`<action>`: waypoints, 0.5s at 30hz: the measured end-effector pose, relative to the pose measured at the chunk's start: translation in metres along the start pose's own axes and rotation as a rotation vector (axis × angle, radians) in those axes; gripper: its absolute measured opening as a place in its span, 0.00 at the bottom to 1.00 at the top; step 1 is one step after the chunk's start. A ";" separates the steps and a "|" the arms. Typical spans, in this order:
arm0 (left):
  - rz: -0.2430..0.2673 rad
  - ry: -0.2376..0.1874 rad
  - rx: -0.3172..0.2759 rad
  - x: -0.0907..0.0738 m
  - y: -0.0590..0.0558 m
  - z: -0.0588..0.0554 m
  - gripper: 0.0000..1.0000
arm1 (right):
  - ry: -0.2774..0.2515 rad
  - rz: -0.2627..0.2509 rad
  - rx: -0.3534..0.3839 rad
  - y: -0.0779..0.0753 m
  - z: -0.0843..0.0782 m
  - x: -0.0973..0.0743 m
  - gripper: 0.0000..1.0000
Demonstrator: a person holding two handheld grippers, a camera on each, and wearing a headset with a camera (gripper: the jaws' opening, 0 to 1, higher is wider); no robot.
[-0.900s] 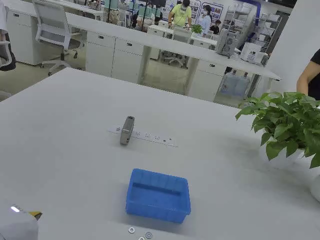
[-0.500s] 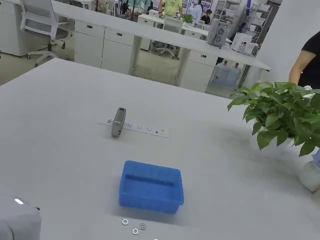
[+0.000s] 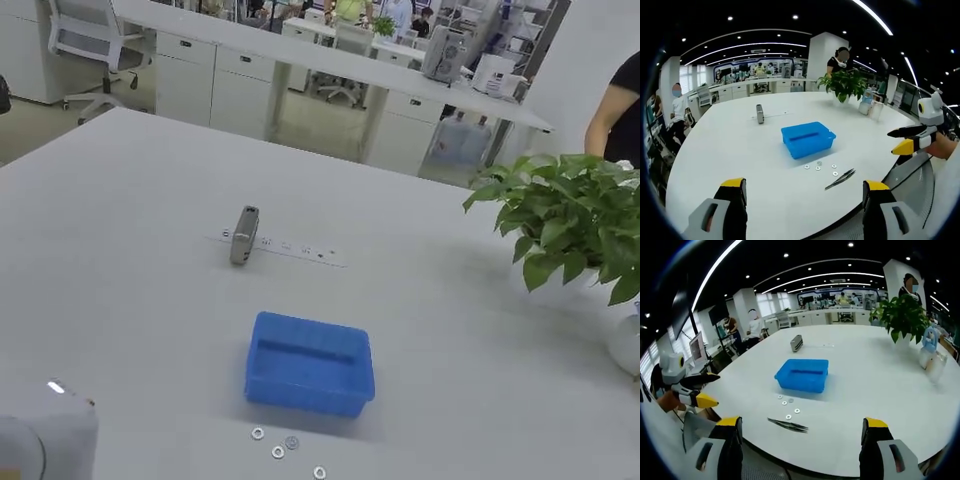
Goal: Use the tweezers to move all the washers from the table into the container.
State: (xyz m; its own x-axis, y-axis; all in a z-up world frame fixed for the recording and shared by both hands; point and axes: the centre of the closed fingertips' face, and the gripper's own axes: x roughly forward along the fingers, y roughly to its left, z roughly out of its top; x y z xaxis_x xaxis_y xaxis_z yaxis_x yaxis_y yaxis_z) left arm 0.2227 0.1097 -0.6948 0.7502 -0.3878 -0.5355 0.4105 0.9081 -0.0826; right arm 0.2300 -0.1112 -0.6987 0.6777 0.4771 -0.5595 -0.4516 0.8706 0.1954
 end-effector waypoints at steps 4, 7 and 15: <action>-0.005 0.001 0.005 0.001 0.000 0.002 0.99 | 0.010 0.000 0.002 0.000 -0.002 0.001 0.99; -0.012 0.003 0.008 0.003 -0.001 0.003 0.99 | 0.009 -0.001 0.005 0.000 -0.002 0.002 0.99; -0.042 0.026 0.026 0.013 -0.005 0.001 0.96 | 0.020 -0.002 0.019 -0.001 -0.006 0.005 0.99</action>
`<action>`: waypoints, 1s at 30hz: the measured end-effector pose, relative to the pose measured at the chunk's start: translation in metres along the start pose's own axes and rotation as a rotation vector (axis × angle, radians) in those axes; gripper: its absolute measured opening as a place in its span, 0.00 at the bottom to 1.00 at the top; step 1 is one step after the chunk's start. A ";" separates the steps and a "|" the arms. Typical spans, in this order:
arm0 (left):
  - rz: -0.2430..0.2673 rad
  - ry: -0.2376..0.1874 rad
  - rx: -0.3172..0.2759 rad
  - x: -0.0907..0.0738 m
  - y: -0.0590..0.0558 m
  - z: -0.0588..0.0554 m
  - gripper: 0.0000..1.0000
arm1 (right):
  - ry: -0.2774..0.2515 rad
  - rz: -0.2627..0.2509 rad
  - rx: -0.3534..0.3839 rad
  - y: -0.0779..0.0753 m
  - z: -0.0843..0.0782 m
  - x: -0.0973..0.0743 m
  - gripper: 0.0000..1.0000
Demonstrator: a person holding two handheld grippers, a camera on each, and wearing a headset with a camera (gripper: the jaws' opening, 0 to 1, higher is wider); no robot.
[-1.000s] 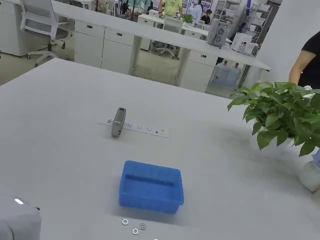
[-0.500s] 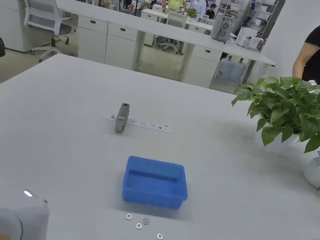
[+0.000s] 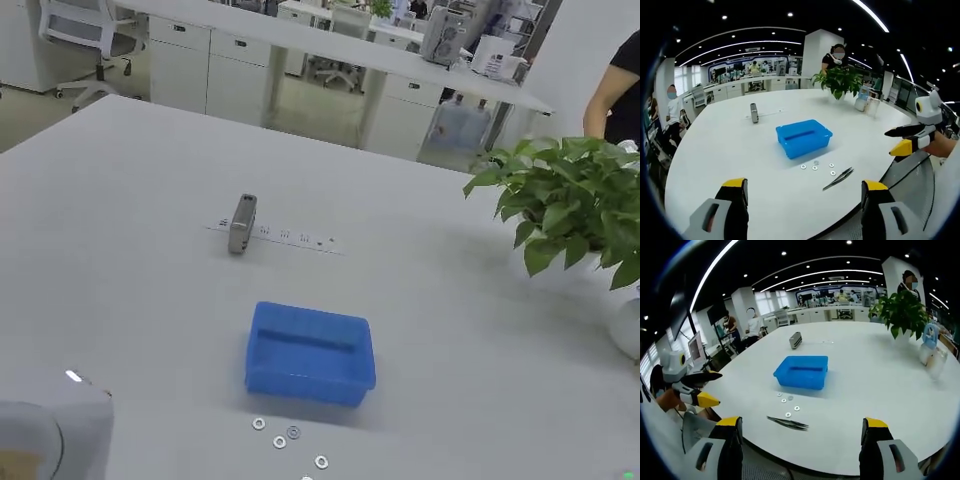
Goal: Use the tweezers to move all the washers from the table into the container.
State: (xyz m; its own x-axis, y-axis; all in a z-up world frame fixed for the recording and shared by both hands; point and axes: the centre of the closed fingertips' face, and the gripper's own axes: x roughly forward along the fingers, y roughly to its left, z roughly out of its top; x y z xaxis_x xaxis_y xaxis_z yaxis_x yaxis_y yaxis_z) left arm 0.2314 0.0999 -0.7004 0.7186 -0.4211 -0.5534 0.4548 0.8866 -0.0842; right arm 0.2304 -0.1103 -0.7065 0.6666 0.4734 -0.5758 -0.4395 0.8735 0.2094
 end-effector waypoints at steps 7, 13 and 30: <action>-0.021 0.021 0.015 0.009 -0.002 0.001 0.94 | 0.012 -0.004 -0.003 -0.003 0.000 0.004 0.98; -0.034 0.036 0.023 0.016 0.000 0.001 0.93 | 0.022 -0.006 0.001 -0.006 0.001 0.007 0.98; -0.284 0.215 0.078 0.060 -0.030 -0.031 0.51 | 0.047 -0.002 0.043 -0.010 -0.003 0.021 0.97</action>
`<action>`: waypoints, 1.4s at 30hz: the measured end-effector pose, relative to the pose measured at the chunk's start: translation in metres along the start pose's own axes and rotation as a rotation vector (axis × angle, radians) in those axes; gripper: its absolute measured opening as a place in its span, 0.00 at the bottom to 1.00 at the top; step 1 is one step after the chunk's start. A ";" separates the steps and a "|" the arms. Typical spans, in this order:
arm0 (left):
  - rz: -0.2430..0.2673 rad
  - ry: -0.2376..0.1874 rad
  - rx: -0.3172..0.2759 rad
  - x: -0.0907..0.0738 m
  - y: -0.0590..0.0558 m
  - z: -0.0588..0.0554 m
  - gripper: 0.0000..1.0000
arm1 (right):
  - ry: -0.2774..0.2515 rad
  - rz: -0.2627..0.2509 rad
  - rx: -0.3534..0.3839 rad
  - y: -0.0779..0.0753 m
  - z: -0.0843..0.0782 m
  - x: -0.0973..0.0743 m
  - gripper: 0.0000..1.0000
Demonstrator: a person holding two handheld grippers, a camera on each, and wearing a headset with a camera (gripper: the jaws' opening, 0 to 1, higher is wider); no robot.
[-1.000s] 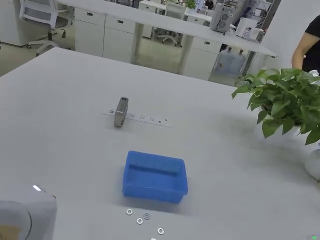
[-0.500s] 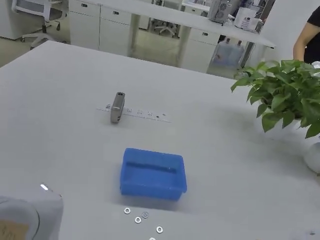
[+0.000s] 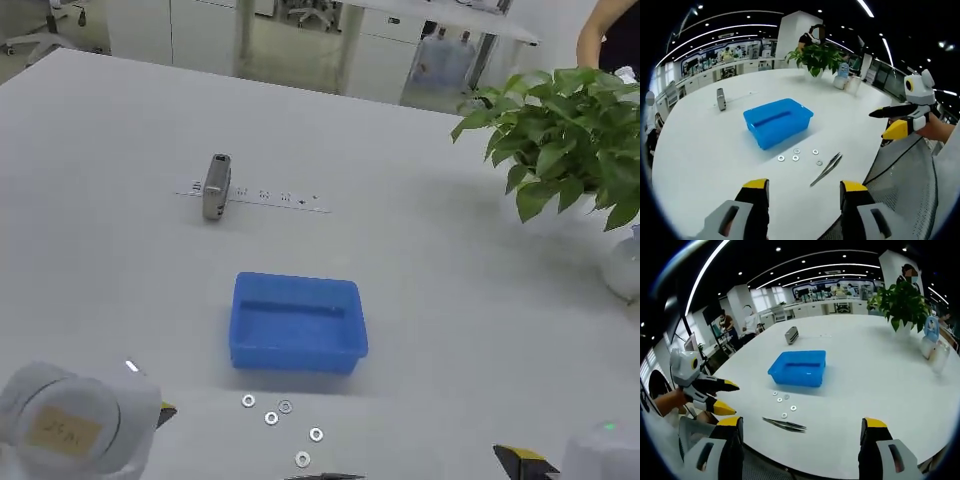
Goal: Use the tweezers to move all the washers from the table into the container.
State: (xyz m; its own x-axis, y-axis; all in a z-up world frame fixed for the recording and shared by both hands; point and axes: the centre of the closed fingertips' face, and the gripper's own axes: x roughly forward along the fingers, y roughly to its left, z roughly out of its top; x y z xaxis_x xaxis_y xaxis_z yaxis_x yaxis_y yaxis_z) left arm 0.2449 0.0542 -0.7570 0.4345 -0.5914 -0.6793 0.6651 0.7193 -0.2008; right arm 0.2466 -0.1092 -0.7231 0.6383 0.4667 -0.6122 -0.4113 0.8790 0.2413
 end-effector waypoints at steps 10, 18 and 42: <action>-0.078 0.117 0.187 0.039 -0.007 -0.016 0.25 | 0.030 -0.004 0.015 0.000 -0.010 0.003 0.96; -0.114 0.152 0.315 0.060 -0.010 -0.023 0.12 | 0.042 -0.005 0.016 -0.002 -0.010 0.004 0.96; -0.160 0.116 0.541 0.048 -0.034 -0.023 0.00 | 0.174 0.218 -0.145 0.051 -0.032 0.033 0.66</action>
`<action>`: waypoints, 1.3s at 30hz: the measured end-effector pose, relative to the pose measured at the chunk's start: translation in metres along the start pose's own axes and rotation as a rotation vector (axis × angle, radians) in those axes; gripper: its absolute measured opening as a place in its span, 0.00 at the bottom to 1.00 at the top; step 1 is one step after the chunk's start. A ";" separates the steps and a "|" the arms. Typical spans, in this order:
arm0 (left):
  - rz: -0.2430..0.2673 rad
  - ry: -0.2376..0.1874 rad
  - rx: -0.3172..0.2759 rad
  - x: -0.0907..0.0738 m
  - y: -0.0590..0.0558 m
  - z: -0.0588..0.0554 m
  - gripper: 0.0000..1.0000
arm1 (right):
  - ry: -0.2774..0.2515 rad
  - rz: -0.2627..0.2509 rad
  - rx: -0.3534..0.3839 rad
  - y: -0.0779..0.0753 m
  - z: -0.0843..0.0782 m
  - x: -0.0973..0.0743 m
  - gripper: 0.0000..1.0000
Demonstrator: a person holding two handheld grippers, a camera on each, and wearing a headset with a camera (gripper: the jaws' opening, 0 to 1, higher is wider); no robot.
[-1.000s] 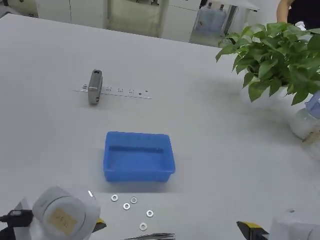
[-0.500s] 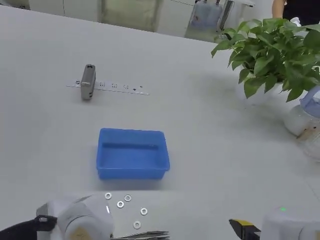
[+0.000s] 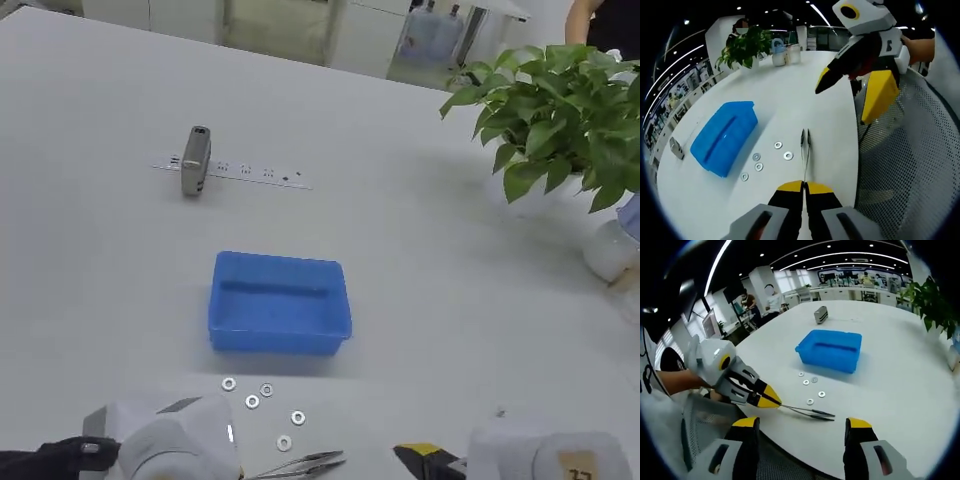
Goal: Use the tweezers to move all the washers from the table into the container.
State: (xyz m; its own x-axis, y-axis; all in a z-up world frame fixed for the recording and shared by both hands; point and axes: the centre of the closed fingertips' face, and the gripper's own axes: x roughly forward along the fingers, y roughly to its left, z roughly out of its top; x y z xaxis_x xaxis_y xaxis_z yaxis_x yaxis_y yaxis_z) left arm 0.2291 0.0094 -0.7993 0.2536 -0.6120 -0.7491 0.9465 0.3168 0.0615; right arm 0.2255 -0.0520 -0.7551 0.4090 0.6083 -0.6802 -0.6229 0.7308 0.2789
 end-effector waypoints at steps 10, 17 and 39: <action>0.013 -0.104 -0.032 -0.033 -0.005 0.039 0.00 | 0.121 -0.025 -0.321 -0.004 -0.014 0.031 0.41; 0.034 -0.175 -0.005 -0.048 -0.006 0.068 0.00 | 0.096 0.022 -0.399 0.016 0.005 0.041 0.23; 0.011 -0.263 0.104 -0.064 -0.009 0.098 0.00 | 0.058 0.111 -0.491 0.040 0.025 0.044 0.06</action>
State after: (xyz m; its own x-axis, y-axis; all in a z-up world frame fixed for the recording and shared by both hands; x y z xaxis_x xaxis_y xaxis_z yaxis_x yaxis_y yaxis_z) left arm 0.2239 -0.0256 -0.6873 0.2945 -0.7804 -0.5515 0.9553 0.2568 0.1467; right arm 0.2356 0.0115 -0.7570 0.2937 0.6452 -0.7053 -0.9061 0.4229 0.0095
